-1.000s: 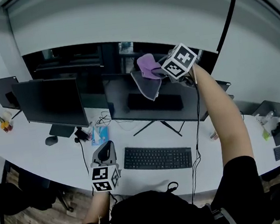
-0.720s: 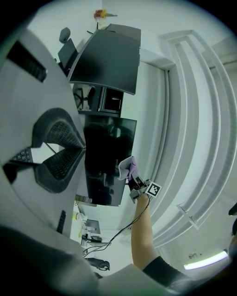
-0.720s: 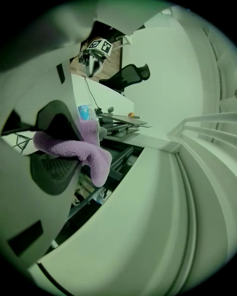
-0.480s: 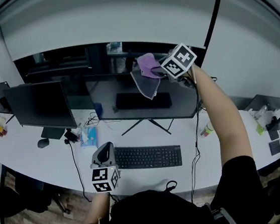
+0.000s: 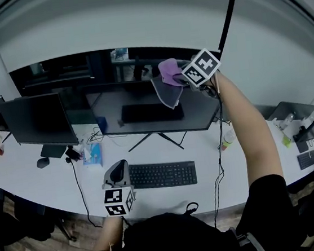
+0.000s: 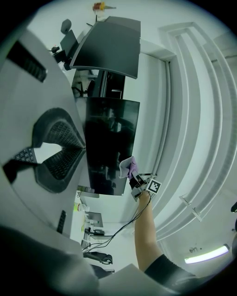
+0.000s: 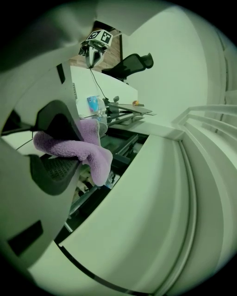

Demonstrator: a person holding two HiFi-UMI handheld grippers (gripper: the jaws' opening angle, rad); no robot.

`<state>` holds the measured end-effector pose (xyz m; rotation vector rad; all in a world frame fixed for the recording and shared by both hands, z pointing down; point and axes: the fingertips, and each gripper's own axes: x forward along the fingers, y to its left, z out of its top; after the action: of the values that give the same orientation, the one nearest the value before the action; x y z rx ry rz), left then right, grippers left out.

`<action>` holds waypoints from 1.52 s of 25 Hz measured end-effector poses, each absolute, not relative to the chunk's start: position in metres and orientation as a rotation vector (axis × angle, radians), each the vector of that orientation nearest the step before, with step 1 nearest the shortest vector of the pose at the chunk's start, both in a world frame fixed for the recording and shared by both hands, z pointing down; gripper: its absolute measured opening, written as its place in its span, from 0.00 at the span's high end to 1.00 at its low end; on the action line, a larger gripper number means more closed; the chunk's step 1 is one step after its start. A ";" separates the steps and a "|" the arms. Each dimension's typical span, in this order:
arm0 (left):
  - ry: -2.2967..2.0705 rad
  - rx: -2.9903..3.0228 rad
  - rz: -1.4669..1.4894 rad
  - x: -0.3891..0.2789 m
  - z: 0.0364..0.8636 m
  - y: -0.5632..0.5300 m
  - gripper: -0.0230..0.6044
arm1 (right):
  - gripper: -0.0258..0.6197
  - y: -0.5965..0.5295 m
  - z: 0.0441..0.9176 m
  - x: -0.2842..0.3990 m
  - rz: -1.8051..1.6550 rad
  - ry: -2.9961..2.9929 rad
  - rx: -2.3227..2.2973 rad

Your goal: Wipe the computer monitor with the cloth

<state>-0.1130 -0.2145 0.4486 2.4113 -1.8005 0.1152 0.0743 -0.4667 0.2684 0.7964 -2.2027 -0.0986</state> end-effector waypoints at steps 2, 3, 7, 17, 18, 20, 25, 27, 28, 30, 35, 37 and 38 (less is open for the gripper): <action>-1.797 2.415 0.118 -0.109 0.449 -0.213 0.94 | 0.81 -0.467 0.268 0.085 -0.098 -2.198 0.825; -1.796 2.417 0.119 -0.107 0.450 -0.212 0.94 | 0.81 -0.467 0.269 0.090 -0.096 -2.195 0.840; -1.795 2.426 0.114 -0.099 0.448 -0.210 0.94 | 0.81 -0.467 0.270 0.109 -0.091 -2.181 0.894; -1.772 2.438 0.102 -0.064 0.453 -0.204 0.94 | 0.81 -0.470 0.271 0.178 -0.023 -2.143 1.059; -1.767 2.443 0.103 -0.061 0.453 -0.203 0.94 | 0.81 -0.471 0.271 0.185 -0.017 -2.137 1.077; -1.758 2.455 0.110 -0.054 0.454 -0.201 0.94 | 0.81 -0.471 0.271 0.199 -0.008 -2.130 1.108; -1.750 2.473 0.144 -0.043 0.454 -0.197 0.94 | 0.81 -0.469 0.271 0.226 -0.017 -2.096 1.174; -1.753 2.476 0.148 -0.040 0.452 -0.197 0.94 | 0.81 -0.469 0.270 0.237 -0.033 -2.071 1.207; -1.754 2.477 0.149 -0.039 0.451 -0.197 0.94 | 0.81 -0.469 0.269 0.243 -0.037 -2.061 1.226; -1.753 2.479 0.155 -0.036 0.450 -0.196 0.94 | 0.81 -0.469 0.268 0.254 -0.041 -2.048 1.261; -1.752 2.477 0.166 -0.029 0.452 -0.192 0.94 | 0.81 -0.469 0.269 0.280 -0.029 -2.031 1.327; -1.753 2.478 0.167 -0.026 0.453 -0.191 0.94 | 0.81 -0.469 0.269 0.290 -0.023 -2.025 1.352; -1.753 2.478 0.167 -0.025 0.453 -0.191 0.94 | 0.81 -0.469 0.269 0.294 -0.021 -2.021 1.364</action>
<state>-0.0252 -0.1911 0.4528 2.4785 -1.7527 0.1675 0.2939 -0.4690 0.2694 1.3640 -2.0214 -0.0211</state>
